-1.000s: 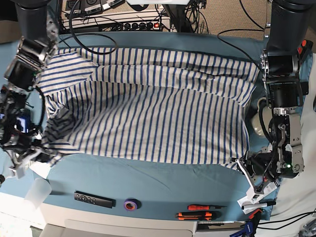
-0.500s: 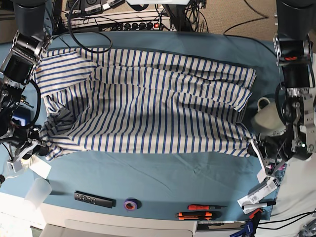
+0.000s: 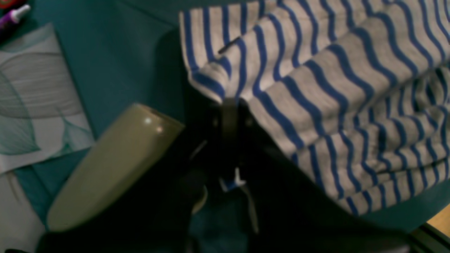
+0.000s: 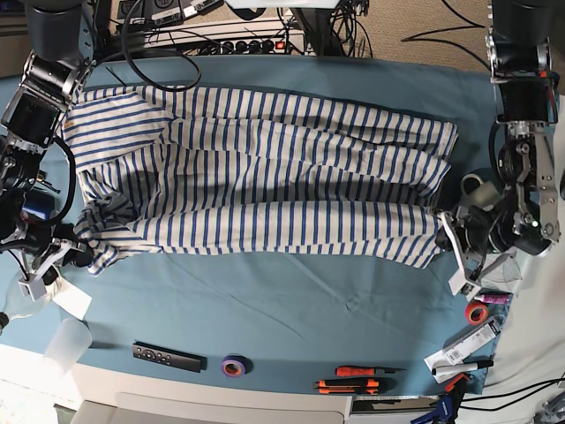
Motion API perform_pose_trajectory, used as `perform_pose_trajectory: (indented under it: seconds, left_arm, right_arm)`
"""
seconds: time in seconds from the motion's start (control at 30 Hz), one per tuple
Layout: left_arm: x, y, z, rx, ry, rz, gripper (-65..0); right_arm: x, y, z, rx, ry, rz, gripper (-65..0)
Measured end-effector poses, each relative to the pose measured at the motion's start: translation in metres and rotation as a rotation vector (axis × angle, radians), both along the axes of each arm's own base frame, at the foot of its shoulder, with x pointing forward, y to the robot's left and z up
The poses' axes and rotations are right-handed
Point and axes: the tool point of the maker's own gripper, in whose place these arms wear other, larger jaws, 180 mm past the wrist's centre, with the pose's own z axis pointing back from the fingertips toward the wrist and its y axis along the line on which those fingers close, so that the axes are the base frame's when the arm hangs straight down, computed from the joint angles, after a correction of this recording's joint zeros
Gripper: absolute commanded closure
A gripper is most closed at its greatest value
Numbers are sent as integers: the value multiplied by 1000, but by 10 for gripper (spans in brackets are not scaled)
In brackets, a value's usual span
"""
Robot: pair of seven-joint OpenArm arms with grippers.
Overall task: Fold the T-shirt properly
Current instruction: 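Lift the hem and fold it toward the collar with both grippers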
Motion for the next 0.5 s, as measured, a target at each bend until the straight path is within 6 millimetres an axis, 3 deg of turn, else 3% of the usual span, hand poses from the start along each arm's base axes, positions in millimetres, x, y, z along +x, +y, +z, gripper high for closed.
perform_pose_trajectory:
  seconds: [0.27, 0.5]
  left_arm:
    - [-18, -1, -6, 6, 3, -7, 0]
    - [-31, 28, -1, -29, -26, 101, 0]
  right_arm:
    - [0, 8, 4, 27, -19, 30, 0]
    - [-25, 19, 0, -83, -31, 114, 0]
